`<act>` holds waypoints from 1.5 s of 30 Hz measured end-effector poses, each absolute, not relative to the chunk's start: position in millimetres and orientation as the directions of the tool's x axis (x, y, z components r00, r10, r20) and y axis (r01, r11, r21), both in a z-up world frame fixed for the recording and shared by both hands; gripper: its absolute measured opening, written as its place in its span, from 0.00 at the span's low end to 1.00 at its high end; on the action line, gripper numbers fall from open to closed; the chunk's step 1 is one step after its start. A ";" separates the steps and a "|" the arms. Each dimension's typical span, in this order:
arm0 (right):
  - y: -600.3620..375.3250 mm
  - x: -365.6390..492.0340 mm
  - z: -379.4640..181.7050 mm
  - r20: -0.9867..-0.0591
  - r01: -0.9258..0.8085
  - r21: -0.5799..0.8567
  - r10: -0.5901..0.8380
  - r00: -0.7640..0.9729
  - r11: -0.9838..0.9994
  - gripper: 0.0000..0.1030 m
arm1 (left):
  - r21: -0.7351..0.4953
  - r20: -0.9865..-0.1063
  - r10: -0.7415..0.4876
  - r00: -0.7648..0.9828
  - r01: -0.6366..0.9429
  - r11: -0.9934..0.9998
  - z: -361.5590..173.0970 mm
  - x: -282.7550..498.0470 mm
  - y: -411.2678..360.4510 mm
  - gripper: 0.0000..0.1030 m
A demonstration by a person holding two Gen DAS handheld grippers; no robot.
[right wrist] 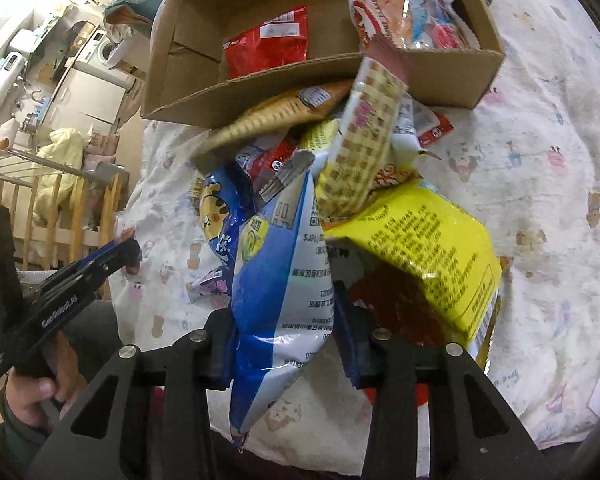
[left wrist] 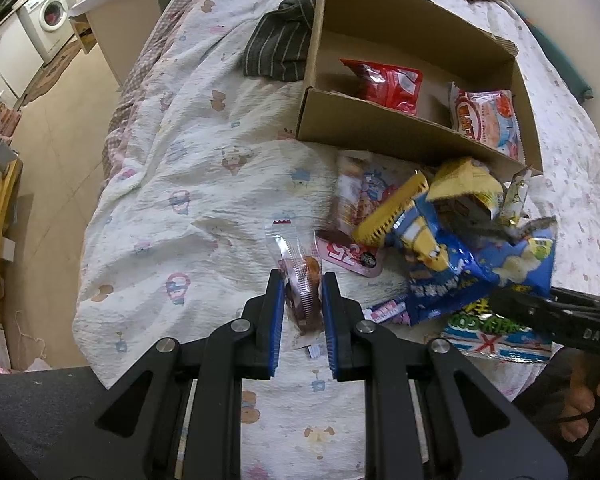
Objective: Organize snacks
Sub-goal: 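Carry the sweet into the box with the left gripper while the right carries the blue bag over it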
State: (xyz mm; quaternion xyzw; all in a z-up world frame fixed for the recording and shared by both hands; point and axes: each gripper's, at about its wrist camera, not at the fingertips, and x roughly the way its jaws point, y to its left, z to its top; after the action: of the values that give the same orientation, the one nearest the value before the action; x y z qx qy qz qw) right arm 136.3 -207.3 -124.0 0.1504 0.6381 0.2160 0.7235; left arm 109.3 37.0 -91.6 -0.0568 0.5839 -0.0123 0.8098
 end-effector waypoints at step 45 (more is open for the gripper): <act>-279.9 108.4 -56.5 -0.715 -0.182 0.609 0.634 0.295 0.772 0.41 | -0.089 -0.877 -0.082 0.473 0.008 0.996 -28.3 123.7 15.9 0.15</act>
State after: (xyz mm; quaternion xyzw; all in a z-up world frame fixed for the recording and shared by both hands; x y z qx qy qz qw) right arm 108.4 -279.9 -56.5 0.2122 0.5324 0.2627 0.7762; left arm 123.7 15.9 -28.3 -0.0361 0.5127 -0.0262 0.8574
